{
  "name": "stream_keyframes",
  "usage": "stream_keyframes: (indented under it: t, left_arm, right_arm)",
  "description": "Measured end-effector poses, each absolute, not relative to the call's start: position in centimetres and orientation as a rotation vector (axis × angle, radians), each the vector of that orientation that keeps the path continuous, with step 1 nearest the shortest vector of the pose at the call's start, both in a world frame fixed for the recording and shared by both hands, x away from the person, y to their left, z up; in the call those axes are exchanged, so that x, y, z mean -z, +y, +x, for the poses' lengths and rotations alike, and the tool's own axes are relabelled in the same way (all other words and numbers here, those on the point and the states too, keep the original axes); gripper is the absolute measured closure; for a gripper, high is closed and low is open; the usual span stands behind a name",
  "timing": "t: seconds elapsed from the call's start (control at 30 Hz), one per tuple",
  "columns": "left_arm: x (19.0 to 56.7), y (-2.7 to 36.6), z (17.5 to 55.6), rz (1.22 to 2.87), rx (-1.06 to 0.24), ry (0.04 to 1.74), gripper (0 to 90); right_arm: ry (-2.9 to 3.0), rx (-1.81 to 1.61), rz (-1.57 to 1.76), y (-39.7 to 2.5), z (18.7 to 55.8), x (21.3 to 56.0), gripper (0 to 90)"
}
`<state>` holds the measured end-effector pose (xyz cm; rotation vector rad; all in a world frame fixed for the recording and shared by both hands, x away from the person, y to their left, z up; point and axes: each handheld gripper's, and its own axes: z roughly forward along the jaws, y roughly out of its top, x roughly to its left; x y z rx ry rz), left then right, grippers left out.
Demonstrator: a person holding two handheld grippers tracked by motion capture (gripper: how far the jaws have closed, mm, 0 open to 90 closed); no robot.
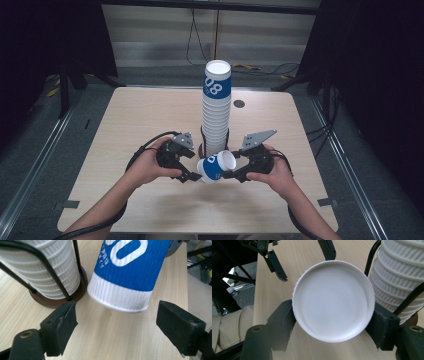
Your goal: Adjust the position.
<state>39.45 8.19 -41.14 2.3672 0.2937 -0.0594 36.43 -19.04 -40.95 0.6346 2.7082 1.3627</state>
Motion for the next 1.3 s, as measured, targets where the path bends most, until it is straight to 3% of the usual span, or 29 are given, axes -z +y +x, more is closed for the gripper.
stream_keyframes:
  t: [1.3]
  left_arm:
    - [43.1, 7.3, 39.6, 2.278, 0.094, 0.371, 16.0]
  right_arm:
    - [2.650, -1.402, 0.668, -20.2, 35.9, 40.7, 28.5]
